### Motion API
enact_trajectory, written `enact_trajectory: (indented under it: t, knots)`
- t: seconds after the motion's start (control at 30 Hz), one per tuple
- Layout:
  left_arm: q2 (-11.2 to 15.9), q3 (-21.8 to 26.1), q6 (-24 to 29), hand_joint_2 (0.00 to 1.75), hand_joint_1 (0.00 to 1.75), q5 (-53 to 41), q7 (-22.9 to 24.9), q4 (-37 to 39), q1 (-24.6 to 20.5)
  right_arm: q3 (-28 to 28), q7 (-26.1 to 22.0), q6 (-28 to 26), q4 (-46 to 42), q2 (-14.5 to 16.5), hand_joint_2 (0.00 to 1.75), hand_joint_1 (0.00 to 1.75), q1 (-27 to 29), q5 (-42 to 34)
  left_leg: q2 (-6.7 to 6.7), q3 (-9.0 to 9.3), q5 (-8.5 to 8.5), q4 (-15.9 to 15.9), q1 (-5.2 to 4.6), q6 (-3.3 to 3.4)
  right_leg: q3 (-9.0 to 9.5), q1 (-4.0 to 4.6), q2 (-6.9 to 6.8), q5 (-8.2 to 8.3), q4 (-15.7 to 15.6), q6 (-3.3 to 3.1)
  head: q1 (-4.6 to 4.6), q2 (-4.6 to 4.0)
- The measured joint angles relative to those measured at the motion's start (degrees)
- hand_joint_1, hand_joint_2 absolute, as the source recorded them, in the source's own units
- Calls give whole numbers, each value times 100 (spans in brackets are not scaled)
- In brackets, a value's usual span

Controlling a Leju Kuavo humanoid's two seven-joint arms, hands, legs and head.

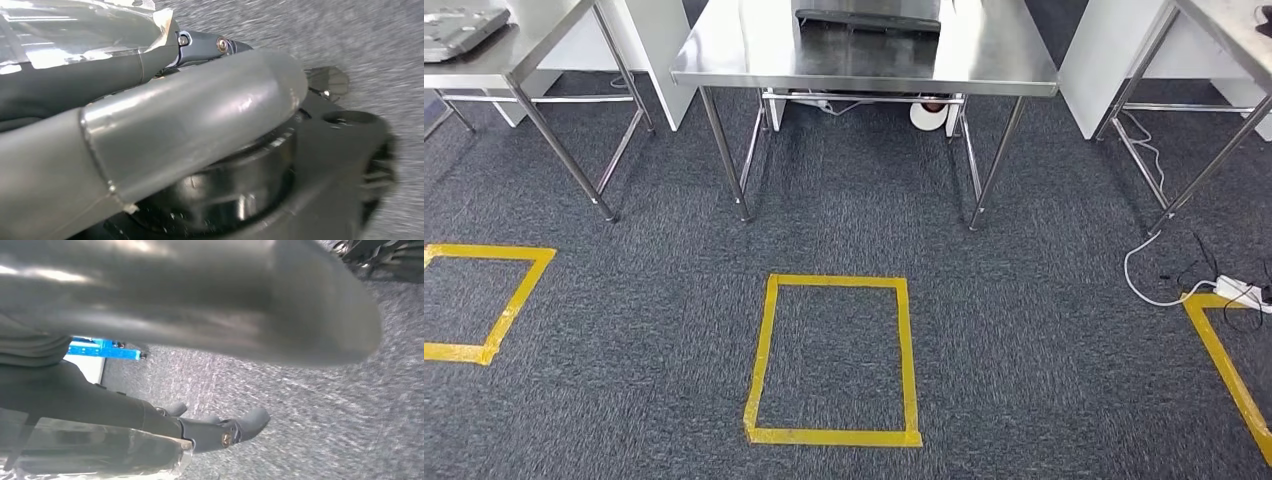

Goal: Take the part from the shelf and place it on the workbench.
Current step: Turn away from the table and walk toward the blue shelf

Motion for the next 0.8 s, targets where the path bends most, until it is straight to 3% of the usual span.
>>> enact_trajectory:
  t: [0.03,0.07,0.1,0.13,0.2,0.23,0.3,0.33,0.4,0.47,0.5,0.57,0.6,0.63,0.67,0.7,0.73,0.8]
  knots:
    - [8,-17,1,0,0,-13,51,0,-18,-2,1,0,0,2,0,0,2,-1,-10,-57,-332,359,2,-12,-79,29,-14,70,5,-44,-16,0]
    - [15,-29,2,0,0,-22,83,0,-33,-4,2,0,0,2,0,0,2,3,-19,-99,-546,734,5,-25,-167,54,-26,138,17,-67,-28,0]
    - [20,-41,1,0,0,-24,103,-1,-47,-5,2,0,0,2,0,0,1,10,-26,-99,-607,1028,8,-34,-267,74,-31,202,41,-69,-35,0]
    - [22,-53,-1,0,0,-24,120,-2,-58,-5,2,0,0,2,0,0,1,21,-27,-38,-539,1176,12,-37,-374,89,-35,256,78,-63,-39,0]
    - [24,-81,-3,0,0,-25,129,-7,-71,-6,2,0,0,1,0,0,0,43,-29,343,-241,896,19,-23,-577,99,-33,335,191,-30,-41,0]
    - [25,-95,-3,0,0,-25,128,-10,-78,-6,2,-1,0,0,0,0,-1,55,-37,631,-196,537,20,-7,-661,101,-30,361,257,-7,-44,0]
    - [25,-114,22,0,0,-24,110,-17,-91,-6,-2,-29,0,1,0,0,-2,101,-62,1115,-313,-187,2,43,-793,121,-28,409,374,50,-40,0]
    - [23,-117,39,0,0,-23,100,-19,-97,-6,-6,-66,-1,3,0,0,-4,140,-74,1217,-396,-392,-17,79,-841,126,-34,442,401,88,-38,0]
    - [19,-120,65,0,0,-23,89,-19,-98,-6,-8,-153,-1,10,0,0,-10,220,-82,1178,-385,-531,-38,183,-907,131,-54,512,414,169,-35,0]
    - [17,-124,68,0,0,-23,89,-18,-97,-6,-5,-198,0,14,0,0,-9,265,-93,1074,-262,-583,-32,303,-1039,120,-32,380,604,188,-27,0]
    - [15,-126,70,0,0,-23,90,-18,-97,-6,-4,-204,0,13,0,0,-5,273,-102,1018,-197,-598,-28,343,-1159,112,-13,198,867,171,-17,0]
    - [16,-133,80,0,0,-26,102,-18,-94,-6,-2,-193,0,14,0,0,2,286,-142,875,-87,-595,-37,366,-1414,90,19,-238,1602,143,5,0]
    - [16,-139,87,0,0,-28,110,-17,-90,-6,-1,-185,0,14,0,0,4,291,-169,809,-35,-592,-38,357,-1474,83,26,-374,1875,157,4,0]
    - [16,-144,98,0,0,-29,118,-17,-87,-6,1,-177,0,13,0,0,5,295,-204,750,14,-588,-38,344,-1423,75,31,-416,1946,192,5,0]
    - [16,-150,110,0,0,-34,120,-17,-85,-6,3,-167,0,12,0,0,6,299,-244,703,58,-583,-37,325,-1251,63,40,-365,1776,240,6,0]
    - [14,-159,125,0,0,-46,118,-18,-84,-6,7,-153,0,8,0,0,6,301,-289,679,95,-578,-36,302,-981,43,81,-256,1404,289,6,0]
    - [13,-173,142,0,0,-61,114,-19,-86,-6,16,-133,0,4,0,0,8,301,-335,658,128,-571,-36,272,-680,15,204,-149,952,328,8,0]
    - [12,-209,166,0,0,-88,101,-20,-94,-7,45,-94,0,-4,0,0,15,302,-427,613,184,-533,-62,203,-318,10,431,-15,311,322,5,0]
